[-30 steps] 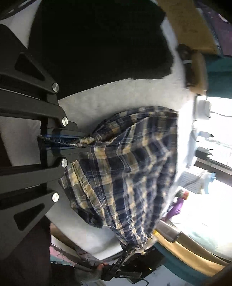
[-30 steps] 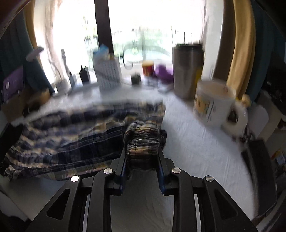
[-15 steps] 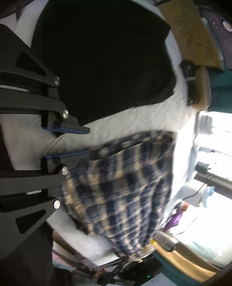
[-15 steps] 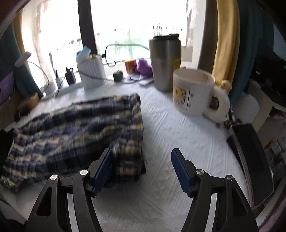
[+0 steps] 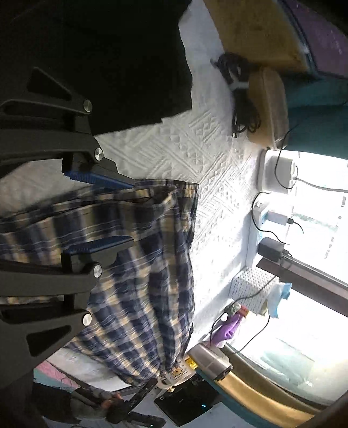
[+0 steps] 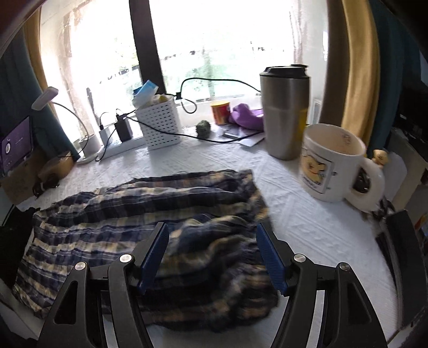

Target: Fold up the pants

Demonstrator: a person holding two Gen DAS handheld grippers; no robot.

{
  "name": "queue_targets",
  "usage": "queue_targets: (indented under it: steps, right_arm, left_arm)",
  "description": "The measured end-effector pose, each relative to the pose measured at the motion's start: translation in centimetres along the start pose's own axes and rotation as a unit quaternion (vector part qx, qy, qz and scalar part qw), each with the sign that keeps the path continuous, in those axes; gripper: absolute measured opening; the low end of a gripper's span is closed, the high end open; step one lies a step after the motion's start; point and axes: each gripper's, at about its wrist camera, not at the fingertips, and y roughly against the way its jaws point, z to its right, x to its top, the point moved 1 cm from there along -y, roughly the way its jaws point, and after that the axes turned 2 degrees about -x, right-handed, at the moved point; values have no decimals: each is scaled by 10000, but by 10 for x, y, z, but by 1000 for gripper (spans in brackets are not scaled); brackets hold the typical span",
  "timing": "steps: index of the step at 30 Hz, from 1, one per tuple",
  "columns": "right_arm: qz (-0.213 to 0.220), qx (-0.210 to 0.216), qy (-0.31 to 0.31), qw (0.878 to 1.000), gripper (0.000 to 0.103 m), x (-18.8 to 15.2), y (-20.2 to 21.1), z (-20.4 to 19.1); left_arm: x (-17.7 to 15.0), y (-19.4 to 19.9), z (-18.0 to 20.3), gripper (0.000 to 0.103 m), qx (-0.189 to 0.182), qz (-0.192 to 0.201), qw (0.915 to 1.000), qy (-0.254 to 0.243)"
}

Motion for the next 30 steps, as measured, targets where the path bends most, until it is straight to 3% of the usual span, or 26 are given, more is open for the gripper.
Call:
queue_targets:
  steps: [7,12,18,19,21,23,29,30]
  right_arm:
    - [-123,170,34,9998,69,9,-21,-15]
    - [-224,290,144,9992,69,14,-35,-28]
    - [-475,346,258,9979,69,10,-54,-37]
    - [-529,312,298,9977,69,8,-58,-39]
    - [-627,260,333,9971,69,4,-63,-39]
    - [-712,242,336,9966,69,1,-69,-39]
    - [-753,234,305,9964,69,-1,-72,-37]
    - [-753,228,307,9964,69,-1,-72,-37]
  left_arm:
    - [20,-30,-6,36,-452,-254,9986,142]
    - [27,-57,-6,36,-912,-682,9933,204]
    - [40,-71,-11,36,-1404,-762,9859,499]
    - [42,-75,-14,37,-1562,-798,9827,597]
    - [45,-80,-19,49,-1813,-849,9764,810]
    - [48,-79,-22,50,-1981,-798,9720,981]
    - [56,-48,-6,50,-1653,-168,9851,443]
    - [55,-44,-3,43,-1631,-117,9859,362]
